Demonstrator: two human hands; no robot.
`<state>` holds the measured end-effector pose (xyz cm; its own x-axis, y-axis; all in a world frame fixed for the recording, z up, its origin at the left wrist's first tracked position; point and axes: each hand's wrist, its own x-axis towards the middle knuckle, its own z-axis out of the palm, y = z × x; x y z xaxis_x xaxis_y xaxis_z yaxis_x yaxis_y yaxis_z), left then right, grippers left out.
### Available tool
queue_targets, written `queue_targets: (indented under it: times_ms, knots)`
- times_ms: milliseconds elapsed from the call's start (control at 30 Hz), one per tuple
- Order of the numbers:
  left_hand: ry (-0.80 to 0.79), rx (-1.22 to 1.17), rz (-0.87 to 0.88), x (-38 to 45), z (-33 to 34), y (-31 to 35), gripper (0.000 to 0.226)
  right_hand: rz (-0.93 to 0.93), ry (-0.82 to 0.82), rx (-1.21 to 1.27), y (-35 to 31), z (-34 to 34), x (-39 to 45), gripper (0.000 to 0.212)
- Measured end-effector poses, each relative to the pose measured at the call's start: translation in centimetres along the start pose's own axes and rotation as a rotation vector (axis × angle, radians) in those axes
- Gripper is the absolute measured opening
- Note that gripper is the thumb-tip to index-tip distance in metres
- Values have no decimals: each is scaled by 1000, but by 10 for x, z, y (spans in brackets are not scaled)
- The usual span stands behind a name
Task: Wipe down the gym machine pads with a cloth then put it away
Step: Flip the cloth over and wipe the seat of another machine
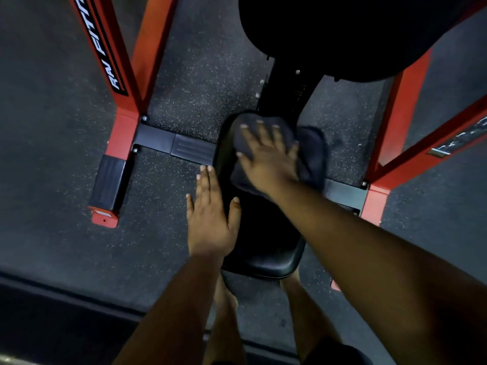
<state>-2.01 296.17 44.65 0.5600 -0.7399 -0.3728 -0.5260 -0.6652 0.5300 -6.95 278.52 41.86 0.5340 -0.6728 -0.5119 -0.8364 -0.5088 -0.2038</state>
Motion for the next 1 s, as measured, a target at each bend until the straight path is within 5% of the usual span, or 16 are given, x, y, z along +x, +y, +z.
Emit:
queue_targets:
  times_ms: [100, 167, 300, 467, 567, 733, 867, 1000]
  knots:
    - [42, -36, -5, -1, 2, -1, 81, -311, -78, -60, -49, 4, 19, 61]
    - [36, -24, -16, 0, 2, -1, 84, -350, -44, -63, -25, 3, 14, 63]
    - [2, -27, -20, 0, 0, 1, 85, -148, 29, 60, 73, 7, -61, 68]
    - [12, -87, -1, 1, -2, -1, 80, -97, -13, 59, 41, 29, -162, 66]
    - [72, -186, 27, -1, -1, -5, 80, -201, -25, 34, 30, 14, -93, 59]
    - [205, -475, 60, -4, -1, -15, 74, 53, -48, 54, -19, 0, 2, 63]
    - [369, -721, -100, -13, -13, -18, 70, -258, 31, -32, -45, 14, -87, 62]
    - [267, -758, -227, -42, -22, -30, 68, -465, 29, -132, -31, 24, -163, 66]
